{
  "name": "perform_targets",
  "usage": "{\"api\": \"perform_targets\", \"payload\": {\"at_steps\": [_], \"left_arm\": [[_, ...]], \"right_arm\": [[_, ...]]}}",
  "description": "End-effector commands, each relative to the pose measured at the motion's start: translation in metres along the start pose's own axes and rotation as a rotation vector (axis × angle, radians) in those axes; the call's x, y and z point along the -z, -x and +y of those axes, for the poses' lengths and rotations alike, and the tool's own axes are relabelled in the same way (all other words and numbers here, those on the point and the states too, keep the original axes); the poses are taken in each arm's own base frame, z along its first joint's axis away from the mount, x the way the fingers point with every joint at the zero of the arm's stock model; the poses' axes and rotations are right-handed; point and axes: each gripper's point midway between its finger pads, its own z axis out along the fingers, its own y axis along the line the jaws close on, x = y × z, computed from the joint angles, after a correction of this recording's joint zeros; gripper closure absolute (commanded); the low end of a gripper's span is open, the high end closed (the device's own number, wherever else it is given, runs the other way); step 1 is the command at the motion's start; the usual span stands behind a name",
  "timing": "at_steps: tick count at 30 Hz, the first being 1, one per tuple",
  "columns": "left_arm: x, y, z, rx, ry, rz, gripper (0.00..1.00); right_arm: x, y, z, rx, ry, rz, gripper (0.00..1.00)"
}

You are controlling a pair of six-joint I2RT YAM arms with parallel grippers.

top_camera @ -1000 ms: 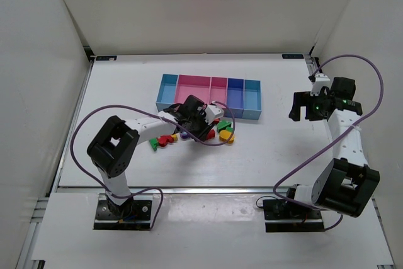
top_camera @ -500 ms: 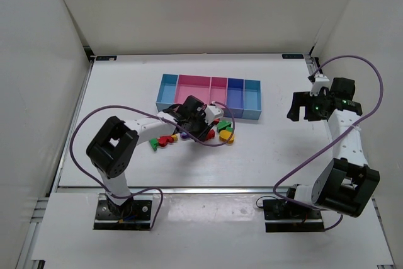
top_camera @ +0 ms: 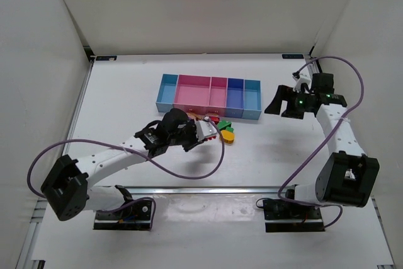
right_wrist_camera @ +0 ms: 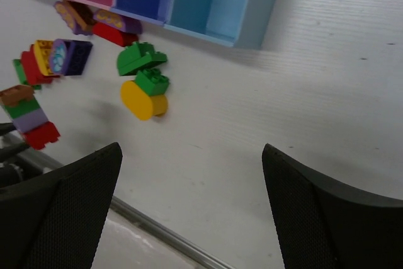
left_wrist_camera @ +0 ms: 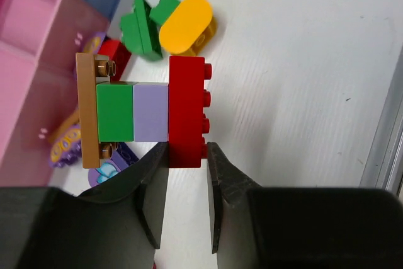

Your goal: Sort the legos into containers by color

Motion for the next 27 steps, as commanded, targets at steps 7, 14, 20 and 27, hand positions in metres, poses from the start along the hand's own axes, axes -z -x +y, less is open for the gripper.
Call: {"api": "perform_targets", "payload": {"at_steps": [7,14,20,27], "left_arm": [[0.005,0.043,0.013,-0.201,0.098,-0.130,0.90],[0.001,0.066,0.023,-0.174,0.119,-0.182,0.90],[0.002,0.074,0.017,-0.219,0.101,-0.209,0.90],[0.007,0.073,-0.008,-0.385,-0.003,-0.259,0.90]], "right_arm": [[-0.018,0.035,0.101,0.019,0.262,0.001,0.06],[-0.023,0.030,0.164,0.227,0.525,0.048,0.01],[-0.028,0.018,0.193,0.406,0.626,0.094,0.01],[-0.029,-0.001,0.208,0.669,0.687,0.183,0.01]]}}
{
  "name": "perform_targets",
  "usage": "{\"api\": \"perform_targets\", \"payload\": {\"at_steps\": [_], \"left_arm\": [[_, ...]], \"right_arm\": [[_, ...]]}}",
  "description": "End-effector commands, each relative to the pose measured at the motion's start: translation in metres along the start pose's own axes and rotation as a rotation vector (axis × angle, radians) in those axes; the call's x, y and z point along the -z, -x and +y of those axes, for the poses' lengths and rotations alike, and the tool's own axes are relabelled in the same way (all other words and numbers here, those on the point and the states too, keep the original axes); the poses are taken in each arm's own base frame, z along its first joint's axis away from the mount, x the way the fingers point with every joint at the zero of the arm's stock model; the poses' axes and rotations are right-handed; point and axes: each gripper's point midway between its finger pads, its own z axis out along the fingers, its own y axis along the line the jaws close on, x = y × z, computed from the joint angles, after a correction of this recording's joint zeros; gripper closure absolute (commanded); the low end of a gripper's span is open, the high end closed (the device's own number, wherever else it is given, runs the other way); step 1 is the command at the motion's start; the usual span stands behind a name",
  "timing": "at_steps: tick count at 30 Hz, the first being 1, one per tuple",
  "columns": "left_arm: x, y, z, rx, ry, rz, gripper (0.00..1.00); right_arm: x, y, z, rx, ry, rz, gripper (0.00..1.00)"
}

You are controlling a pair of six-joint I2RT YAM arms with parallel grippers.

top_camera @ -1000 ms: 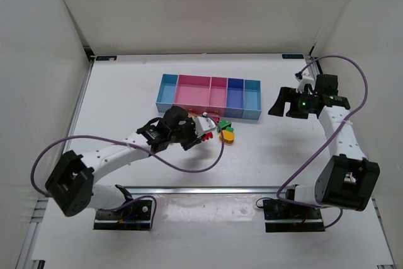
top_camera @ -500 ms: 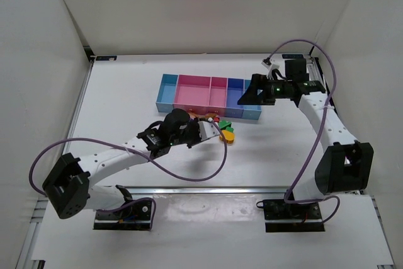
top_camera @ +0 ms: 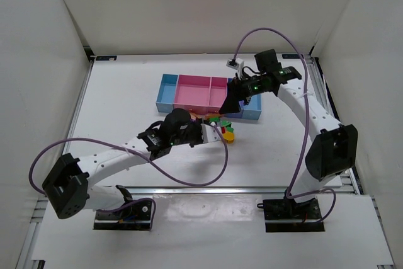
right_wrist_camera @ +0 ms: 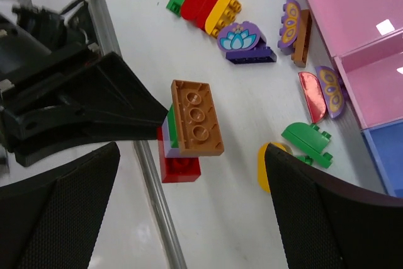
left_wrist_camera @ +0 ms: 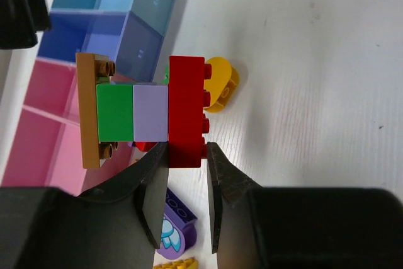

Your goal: Sort the legos into containers by color

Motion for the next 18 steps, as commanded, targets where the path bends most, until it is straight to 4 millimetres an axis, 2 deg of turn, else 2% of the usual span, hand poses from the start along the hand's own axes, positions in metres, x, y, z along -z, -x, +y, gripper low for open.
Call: {"api": "perform_targets", "payload": {"at_steps": [1,2,12,18], "left_arm": [[0.012,0.025,-0.007,-0.126,-0.046,-0.103,0.90],[0.013,0.025,-0.008,-0.146,-0.055,-0.103,0.90],[0.011,0.019,-0.006,-0.322,-0.099,-0.127,0.90],[0.009,0.013,-0.001,-0.369,-0.101,-0.119,0.90]], "right_arm": [[0.010,-0.001,0.014,0.146,0.061,0.046,0.01],[0.012,0.006,0.017,0.187,0.063,0.040,0.01],[0.003,-0.004,0.034,0.193,0.144,0.107,0.06],[-0.002,-0.008,0.038,0.118,0.163,0.117,0.12]]}}
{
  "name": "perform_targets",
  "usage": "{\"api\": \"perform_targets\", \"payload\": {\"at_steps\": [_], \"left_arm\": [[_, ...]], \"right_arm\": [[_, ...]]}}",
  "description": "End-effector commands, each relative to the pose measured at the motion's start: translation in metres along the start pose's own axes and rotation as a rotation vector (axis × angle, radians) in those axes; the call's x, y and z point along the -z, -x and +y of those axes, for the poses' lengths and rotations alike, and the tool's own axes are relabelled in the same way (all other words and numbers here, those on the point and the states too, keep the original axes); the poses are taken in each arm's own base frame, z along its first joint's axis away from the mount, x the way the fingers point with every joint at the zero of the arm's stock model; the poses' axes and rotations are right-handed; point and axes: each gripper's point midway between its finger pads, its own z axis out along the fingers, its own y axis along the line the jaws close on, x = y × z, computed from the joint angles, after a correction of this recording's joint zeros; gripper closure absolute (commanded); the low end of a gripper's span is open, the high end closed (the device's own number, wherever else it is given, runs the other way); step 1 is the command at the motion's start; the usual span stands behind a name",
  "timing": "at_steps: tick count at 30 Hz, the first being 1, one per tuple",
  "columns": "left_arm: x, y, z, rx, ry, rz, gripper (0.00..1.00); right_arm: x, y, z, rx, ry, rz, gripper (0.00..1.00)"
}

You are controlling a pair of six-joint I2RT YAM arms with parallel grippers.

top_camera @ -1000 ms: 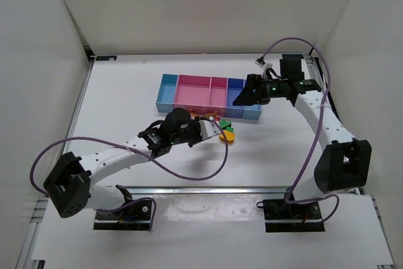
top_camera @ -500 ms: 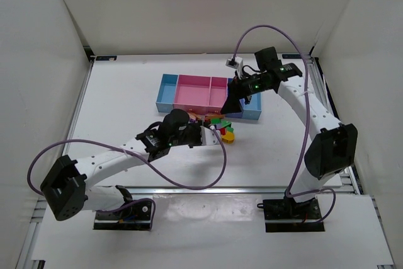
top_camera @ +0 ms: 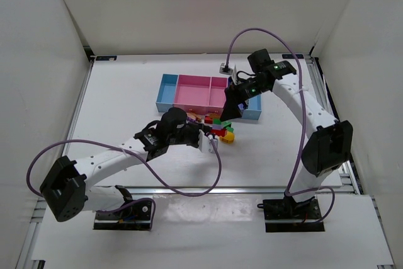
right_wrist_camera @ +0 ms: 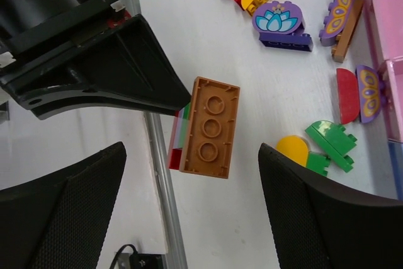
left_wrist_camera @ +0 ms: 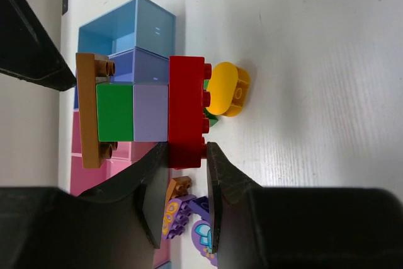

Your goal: Sort the legos into containers by color

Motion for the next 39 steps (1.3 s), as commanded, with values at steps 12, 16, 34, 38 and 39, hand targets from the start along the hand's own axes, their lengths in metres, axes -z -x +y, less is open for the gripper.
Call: {"api": "perform_targets", "payload": {"at_steps": [12,16,34,38,39], "left_arm": [[0.008,-0.001,0.001,-0.064,-0.012,-0.011,0.90],[0.011,-0.002,0.001,-0.079,-0.014,-0.006,0.90],[0.009,-0.003,0.002,-0.072,-0.009,0.004,0.90],[0.007,-0.003,0.003,-0.074,-0.012,0.002,0.90],[0.007,-0.003,0.003,-0.076,-0.011,0.001,0.90]], "right_arm": [[-0.019,0.008,0.015,-0.078,0.071,0.029,0.19],[-0.028,0.008,0.011,-0.085,0.060,0.050,0.24],[-0.037,-0.019,0.001,-0.127,0.038,0.128,0.62],[-0.037,-0.017,0.003,-0.134,0.054,0.120,0.84],[-0.037,-0.013,0.005,-0.137,0.061,0.110,0.92]]}}
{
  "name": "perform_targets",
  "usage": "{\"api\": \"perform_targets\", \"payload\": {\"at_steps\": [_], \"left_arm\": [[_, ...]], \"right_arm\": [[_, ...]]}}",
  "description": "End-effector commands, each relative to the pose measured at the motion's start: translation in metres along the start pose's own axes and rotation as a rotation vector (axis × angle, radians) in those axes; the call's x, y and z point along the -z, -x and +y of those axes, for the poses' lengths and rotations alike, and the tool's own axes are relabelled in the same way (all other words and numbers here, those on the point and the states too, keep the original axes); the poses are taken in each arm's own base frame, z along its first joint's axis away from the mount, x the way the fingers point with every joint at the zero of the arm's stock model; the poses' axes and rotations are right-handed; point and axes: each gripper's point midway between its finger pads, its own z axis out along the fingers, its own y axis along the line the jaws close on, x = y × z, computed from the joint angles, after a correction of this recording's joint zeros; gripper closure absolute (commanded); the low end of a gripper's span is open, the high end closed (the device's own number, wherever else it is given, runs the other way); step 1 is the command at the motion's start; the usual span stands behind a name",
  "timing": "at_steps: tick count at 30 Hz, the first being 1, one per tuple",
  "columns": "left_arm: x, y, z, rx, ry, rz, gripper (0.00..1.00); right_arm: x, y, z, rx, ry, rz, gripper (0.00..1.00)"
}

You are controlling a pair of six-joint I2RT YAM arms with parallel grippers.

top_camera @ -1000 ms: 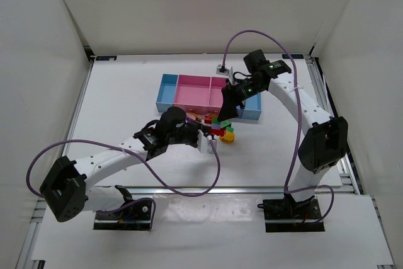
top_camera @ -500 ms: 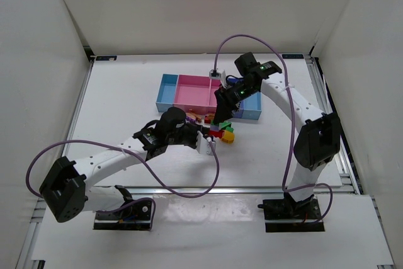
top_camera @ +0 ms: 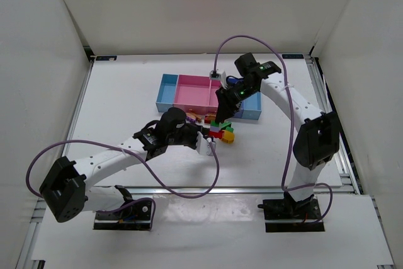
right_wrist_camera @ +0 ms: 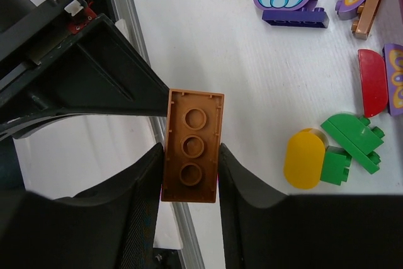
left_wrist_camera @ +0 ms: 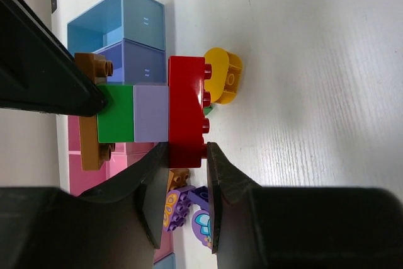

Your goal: Sort the legos into containers by color

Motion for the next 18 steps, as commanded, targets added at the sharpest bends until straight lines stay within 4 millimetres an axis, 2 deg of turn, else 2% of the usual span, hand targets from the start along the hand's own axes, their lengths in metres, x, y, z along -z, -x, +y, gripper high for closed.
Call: {"api": "perform_targets", "payload": {"at_steps": [1,3,9,18], "left_arm": [[0.003,0.008,0.008,-0.025,0.027,-0.028,0.90],[0.003,0.008,0.009,-0.025,0.028,-0.026,0.90],[0.003,0.010,0.006,-0.019,0.017,-0.034,0.90],[0.003,0.013,0.002,-0.005,-0.008,-0.045,0.90]], "right_arm": [[-0.002,0.004,0.013,-0.024,0.062,-0.011,0.95],[0.000,0.011,0.013,-0.037,0.065,-0.030,1.00],[0.013,0.038,0.011,-0.042,0.072,-0.107,1.00],[0.037,0.071,-0.009,-0.012,0.009,-0.197,1.00]]}}
